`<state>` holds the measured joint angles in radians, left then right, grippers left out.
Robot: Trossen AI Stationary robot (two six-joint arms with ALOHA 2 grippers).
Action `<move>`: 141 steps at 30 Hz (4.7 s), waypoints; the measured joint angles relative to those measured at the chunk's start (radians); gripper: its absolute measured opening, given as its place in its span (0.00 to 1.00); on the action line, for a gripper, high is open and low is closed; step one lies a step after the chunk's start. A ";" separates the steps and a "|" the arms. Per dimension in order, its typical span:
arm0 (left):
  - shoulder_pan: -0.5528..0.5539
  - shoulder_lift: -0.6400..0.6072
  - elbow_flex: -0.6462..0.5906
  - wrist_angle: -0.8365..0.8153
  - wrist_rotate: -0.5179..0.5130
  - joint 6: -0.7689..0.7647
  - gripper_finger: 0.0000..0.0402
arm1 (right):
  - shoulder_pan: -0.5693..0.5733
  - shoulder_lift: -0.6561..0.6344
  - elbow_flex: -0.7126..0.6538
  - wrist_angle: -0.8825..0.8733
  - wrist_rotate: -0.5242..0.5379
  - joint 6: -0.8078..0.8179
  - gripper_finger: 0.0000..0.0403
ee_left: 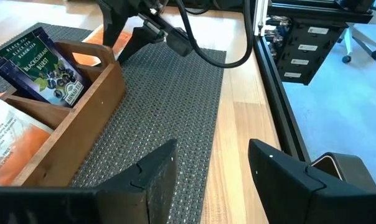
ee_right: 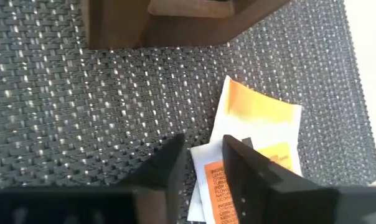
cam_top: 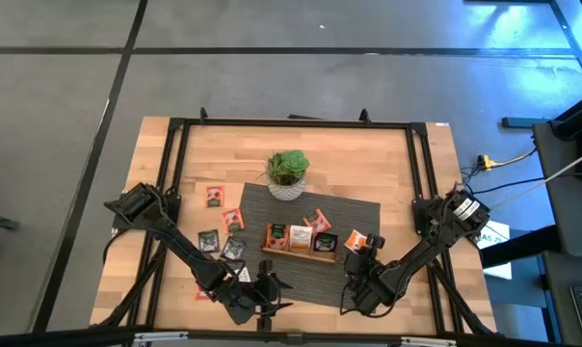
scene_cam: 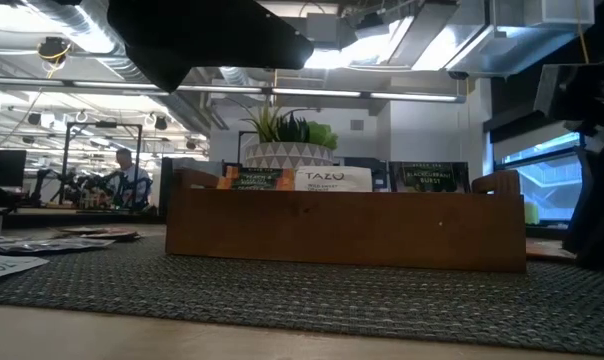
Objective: Pick & Place Tea
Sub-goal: Put the white tea bag into the middle of the wooden organizer
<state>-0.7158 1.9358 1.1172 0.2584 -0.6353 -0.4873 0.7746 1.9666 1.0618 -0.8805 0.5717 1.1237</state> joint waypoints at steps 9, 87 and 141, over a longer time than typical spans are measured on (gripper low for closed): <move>0.000 0.000 0.000 0.000 0.000 0.000 0.48 | -0.003 0.008 -0.006 -0.015 -0.009 -0.007 0.02; 0.058 0.001 0.001 0.104 -0.001 -0.050 0.48 | 0.096 -0.310 -0.297 0.702 0.025 -0.507 0.71; 0.082 0.008 0.004 0.161 0.080 0.075 0.47 | 0.108 -0.078 -0.139 0.606 -0.106 -0.244 0.02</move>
<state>-0.6342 1.9443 1.1212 0.4190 -0.5552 -0.4120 0.8825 1.8885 0.9229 -0.2742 0.4656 0.8795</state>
